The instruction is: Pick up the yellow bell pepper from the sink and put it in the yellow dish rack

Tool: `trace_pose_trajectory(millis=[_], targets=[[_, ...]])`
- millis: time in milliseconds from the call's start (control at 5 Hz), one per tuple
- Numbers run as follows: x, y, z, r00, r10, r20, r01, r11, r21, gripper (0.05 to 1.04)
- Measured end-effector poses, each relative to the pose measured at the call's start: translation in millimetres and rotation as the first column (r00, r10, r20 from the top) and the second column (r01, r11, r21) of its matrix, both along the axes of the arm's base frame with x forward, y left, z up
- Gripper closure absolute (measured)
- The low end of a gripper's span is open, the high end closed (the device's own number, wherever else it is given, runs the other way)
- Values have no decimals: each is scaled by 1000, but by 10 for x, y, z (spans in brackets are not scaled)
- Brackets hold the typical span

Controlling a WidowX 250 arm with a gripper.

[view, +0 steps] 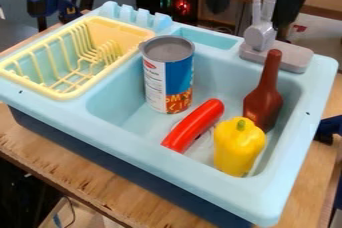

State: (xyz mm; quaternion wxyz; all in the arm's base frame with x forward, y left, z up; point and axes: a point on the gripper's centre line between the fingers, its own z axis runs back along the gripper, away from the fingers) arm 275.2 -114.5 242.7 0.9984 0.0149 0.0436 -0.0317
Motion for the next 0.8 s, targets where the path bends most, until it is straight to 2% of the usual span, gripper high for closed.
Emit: trace_pose_trajectory(millis=[200, 400, 600, 800], targets=[[16, -6, -104, 1000, 0, -30, 0, 1000, 12, 83], [-43, -97, -231, 998, -52, -33, 53, 998, 41, 83], [-143, -137, -275, 991, -115, -76, 120, 990, 68, 83], [-191, -128, -479, 984, -139, -111, 146, 987, 63, 83]])
